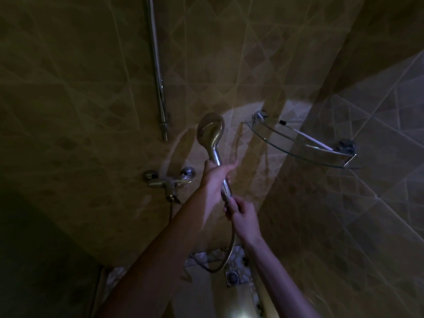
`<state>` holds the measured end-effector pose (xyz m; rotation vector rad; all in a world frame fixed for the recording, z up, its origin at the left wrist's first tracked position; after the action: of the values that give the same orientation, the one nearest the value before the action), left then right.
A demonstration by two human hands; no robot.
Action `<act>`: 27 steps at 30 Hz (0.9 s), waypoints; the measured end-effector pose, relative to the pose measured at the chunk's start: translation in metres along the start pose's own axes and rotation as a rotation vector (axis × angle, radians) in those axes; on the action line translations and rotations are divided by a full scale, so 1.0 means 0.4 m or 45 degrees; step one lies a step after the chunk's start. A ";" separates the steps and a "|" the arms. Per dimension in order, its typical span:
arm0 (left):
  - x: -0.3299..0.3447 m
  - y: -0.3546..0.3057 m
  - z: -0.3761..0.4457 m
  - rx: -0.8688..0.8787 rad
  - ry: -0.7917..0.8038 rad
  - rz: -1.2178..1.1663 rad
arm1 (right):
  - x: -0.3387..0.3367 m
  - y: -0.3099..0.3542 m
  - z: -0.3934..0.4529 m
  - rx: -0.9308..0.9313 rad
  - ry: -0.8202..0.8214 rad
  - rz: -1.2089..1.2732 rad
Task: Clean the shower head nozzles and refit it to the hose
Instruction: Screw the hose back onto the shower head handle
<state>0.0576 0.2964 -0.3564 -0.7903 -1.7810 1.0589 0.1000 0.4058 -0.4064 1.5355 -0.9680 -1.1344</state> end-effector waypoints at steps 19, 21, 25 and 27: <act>0.004 -0.026 0.002 -0.096 0.429 -0.052 | -0.036 -0.050 0.015 0.268 0.353 0.558; 0.007 -0.038 0.012 0.043 0.278 0.124 | -0.038 -0.059 0.019 0.238 0.225 0.417; -0.002 -0.028 0.020 0.140 0.105 0.167 | -0.033 -0.069 0.020 0.204 0.174 0.290; -0.011 -0.014 0.021 0.165 0.013 0.124 | -0.032 -0.064 0.015 0.220 0.193 0.304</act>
<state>0.0510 0.2877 -0.3550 -0.8072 -1.6609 1.2197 0.0923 0.4221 -0.4293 1.5689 -1.1338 -0.7726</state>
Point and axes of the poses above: each hand's wrist, its own z-axis towards the middle knuckle, its own x-axis out of the palm, y = z × x, the point moved 3 cm from there along z, towards the middle knuckle, and after that the axes turned 7 degrees about x, right-handed, at the moved point
